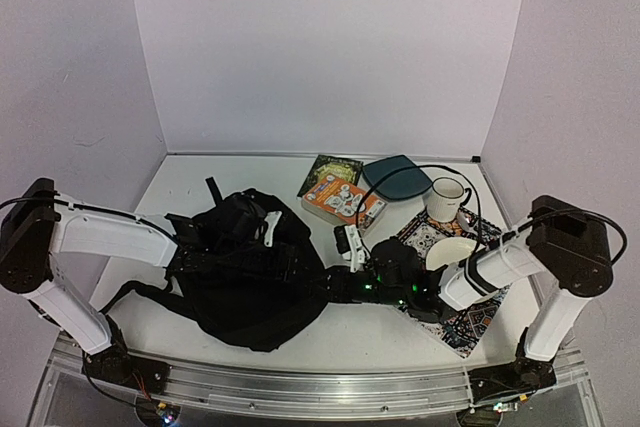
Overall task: Pack the student bag
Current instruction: Pick up the largest pocket of the bag from the student bag.
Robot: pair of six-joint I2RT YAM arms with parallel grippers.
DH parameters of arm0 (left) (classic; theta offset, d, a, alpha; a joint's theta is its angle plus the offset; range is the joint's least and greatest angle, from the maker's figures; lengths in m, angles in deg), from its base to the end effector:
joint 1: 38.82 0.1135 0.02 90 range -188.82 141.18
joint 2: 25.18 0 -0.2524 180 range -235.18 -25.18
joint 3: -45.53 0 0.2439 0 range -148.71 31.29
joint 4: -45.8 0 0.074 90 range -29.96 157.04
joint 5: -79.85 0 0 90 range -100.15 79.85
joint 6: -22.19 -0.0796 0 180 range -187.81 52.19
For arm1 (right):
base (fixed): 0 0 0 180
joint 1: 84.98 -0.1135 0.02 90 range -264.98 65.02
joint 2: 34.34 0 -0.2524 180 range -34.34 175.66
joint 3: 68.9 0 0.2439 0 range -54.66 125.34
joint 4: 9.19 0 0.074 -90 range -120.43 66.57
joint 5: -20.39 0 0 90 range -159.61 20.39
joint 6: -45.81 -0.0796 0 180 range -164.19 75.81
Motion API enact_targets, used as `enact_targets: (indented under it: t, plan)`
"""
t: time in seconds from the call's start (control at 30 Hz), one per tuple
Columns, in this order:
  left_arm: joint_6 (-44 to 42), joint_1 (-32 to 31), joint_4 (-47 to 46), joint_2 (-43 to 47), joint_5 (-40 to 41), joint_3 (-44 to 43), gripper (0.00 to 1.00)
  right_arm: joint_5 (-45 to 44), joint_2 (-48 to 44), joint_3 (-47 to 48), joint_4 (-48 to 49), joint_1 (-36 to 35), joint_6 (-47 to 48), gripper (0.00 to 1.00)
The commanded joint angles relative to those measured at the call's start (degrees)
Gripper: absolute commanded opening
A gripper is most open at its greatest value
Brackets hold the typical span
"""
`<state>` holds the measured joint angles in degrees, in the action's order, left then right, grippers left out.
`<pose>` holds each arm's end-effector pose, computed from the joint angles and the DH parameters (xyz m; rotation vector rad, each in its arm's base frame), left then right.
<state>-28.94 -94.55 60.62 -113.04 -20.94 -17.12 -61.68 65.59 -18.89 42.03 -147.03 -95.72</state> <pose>0.1835 -0.2958 0.1639 0.4739 2.4494 -1.0132 0.1653 0.3350 0.1790 -0.2931 1.7868 1.6144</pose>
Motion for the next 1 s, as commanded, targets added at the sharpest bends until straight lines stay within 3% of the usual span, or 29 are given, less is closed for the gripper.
enact_targets:
  t: [0.0, 0.1, 0.23, 0.33, 0.97]
  plan:
    - [1.88, 0.58, -4.66, 1.12, -0.22, -1.75, 0.58, 4.91, 2.80, 1.34, 16.02, 0.40, -0.21, 0.00]
    - [2.30, 0.88, -4.76, 1.17, -0.02, -1.63, 0.52, 5.63, 4.20, 1.83, 17.41, 0.38, -0.40, 0.00]
    - [3.16, 1.49, -4.37, 0.36, -0.08, -0.92, 0.37, 4.95, 3.74, 1.34, 17.85, 0.43, 0.06, 0.00]
    - [3.63, 1.59, -3.21, -0.38, 0.11, -0.69, 0.33, 3.95, 2.96, 0.81, 17.78, 0.37, 0.35, 0.00]
    - [6.00, 1.58, -1.15, 1.26, -0.27, 2.39, 0.41, 3.90, 3.55, 2.22, 17.22, 0.39, 0.29, 0.00]
